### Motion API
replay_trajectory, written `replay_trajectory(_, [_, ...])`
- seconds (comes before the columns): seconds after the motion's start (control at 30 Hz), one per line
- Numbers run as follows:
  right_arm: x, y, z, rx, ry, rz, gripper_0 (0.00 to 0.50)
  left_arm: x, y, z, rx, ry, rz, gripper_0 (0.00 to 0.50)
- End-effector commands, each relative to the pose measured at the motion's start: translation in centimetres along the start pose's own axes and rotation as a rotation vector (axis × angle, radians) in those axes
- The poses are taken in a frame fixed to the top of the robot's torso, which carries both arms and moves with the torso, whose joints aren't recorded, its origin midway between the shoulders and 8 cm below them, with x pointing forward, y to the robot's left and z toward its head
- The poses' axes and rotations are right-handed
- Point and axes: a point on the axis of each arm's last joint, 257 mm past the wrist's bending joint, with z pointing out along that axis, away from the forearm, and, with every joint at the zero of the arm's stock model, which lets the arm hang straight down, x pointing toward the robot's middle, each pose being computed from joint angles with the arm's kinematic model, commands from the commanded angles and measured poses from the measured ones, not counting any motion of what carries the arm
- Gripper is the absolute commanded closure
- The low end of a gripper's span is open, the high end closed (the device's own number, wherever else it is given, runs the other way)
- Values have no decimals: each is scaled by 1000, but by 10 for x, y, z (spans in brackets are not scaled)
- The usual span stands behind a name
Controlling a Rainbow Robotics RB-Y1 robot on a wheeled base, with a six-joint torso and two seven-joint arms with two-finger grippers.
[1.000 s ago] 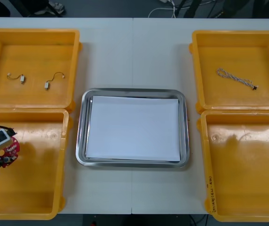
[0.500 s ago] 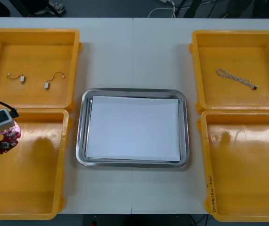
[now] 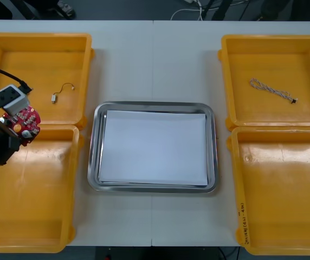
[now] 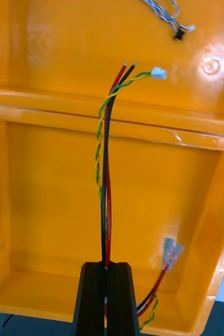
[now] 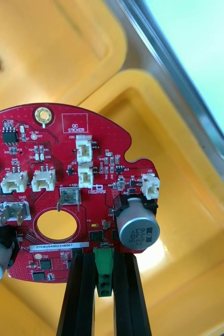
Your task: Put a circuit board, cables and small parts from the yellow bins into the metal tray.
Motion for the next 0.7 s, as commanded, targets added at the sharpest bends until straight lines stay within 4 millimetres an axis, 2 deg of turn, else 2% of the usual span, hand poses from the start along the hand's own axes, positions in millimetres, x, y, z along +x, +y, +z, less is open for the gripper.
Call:
replay_trajectory(0.03, [-18,19,-13,24,-12,-156,500,-37,-24,-7,23,-57,-54,500])
replay_trajectory(0.4, [-30,64,-6,6,14,-369,500,-79,-76,0,101,-68,-50,500])
replay_trajectory(0.7, [-33,82,-2,9,29,-482,500,-91,-115,8,147,-37,-32,500])
